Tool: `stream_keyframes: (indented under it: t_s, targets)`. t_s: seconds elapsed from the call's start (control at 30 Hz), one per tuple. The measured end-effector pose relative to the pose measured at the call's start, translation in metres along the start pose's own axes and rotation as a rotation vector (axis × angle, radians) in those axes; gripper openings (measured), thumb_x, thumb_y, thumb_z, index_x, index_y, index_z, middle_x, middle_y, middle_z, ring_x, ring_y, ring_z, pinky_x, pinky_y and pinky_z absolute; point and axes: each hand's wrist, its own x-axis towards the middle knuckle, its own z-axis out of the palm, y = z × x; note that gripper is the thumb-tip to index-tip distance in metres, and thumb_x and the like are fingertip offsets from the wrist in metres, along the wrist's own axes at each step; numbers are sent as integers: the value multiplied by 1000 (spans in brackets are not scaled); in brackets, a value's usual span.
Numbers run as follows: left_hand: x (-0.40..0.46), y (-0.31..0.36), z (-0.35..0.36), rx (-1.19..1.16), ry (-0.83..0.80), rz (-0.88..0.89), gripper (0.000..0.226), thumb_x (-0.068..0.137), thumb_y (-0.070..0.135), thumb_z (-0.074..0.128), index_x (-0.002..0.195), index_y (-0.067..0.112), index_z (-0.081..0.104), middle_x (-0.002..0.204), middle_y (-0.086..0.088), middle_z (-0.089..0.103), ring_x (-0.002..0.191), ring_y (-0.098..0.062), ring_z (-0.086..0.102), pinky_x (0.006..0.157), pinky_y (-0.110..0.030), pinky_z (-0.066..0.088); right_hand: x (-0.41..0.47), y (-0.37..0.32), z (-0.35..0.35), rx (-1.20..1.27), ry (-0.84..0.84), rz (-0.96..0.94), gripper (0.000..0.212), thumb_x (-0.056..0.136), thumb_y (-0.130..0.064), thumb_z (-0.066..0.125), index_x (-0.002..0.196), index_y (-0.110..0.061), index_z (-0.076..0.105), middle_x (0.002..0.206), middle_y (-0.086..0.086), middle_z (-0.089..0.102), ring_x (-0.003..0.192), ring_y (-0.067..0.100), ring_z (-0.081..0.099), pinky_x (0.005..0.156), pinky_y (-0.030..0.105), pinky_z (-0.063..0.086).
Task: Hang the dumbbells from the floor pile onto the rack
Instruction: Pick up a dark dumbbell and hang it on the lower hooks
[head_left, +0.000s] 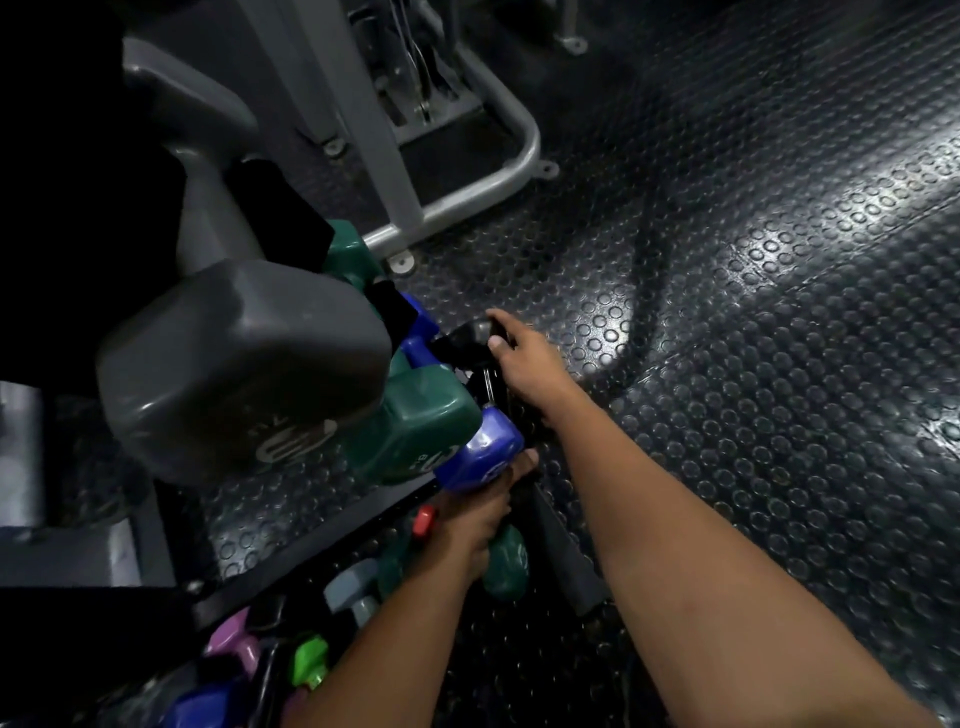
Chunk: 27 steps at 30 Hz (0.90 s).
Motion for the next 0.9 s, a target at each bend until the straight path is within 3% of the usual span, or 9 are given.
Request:
stream_keyframes:
  t_s: [0.07,0.13,0.3,0.47,0.6,0.73,0.9]
  targets:
    - [-2,1,0,-12,9,4,56,66,40,96,114,17,78,101,-3,81,60,-4,58,58,-22,47,0,1,-2,-30,2,-26,48,109,-31,53,156,-40,46,150,5,59,133,25,57,106,30,43]
    - [-3,1,1,-63,27,9,54,69,34,95,116,15,77,102,-1,81,63,-4,61,61,-23,48,0,-1,-3,-78,14,-41,51,107,-33,59,156,-38,47,149,3,61,133,23,58,103,27,41]
    - [-7,2,5,-166,31,0,49,74,21,94,119,17,75,110,0,80,84,-10,67,78,-31,57,1,-3,-2,-120,8,-31,58,103,-38,65,158,-36,45,150,2,60,136,24,57,116,40,44]
    - [-10,-6,5,-199,102,56,32,82,16,89,111,17,76,104,-4,81,77,-9,70,81,-35,61,-4,-4,-2,-173,-22,-59,60,105,-42,60,159,-49,35,150,4,60,134,27,58,117,46,43]
    - [-9,-7,-3,-272,91,56,23,94,-1,73,108,16,74,89,-1,81,75,-10,75,81,-40,60,-3,-2,-1,-196,-38,-91,59,108,-36,55,161,-48,31,160,9,49,144,32,47,123,41,34]
    - [-15,-2,3,-326,132,49,22,93,-4,73,104,16,74,81,0,80,78,-19,70,81,-42,61,-6,-4,-2,-214,-46,-88,58,111,-29,49,163,-41,28,148,15,58,126,31,60,113,43,46]
    - [-18,1,21,-424,139,45,23,95,1,71,115,13,71,96,-9,77,79,-22,66,84,-45,62,-2,-24,8,-350,-180,-122,55,108,-14,49,161,-27,42,157,11,52,141,32,51,113,33,39]
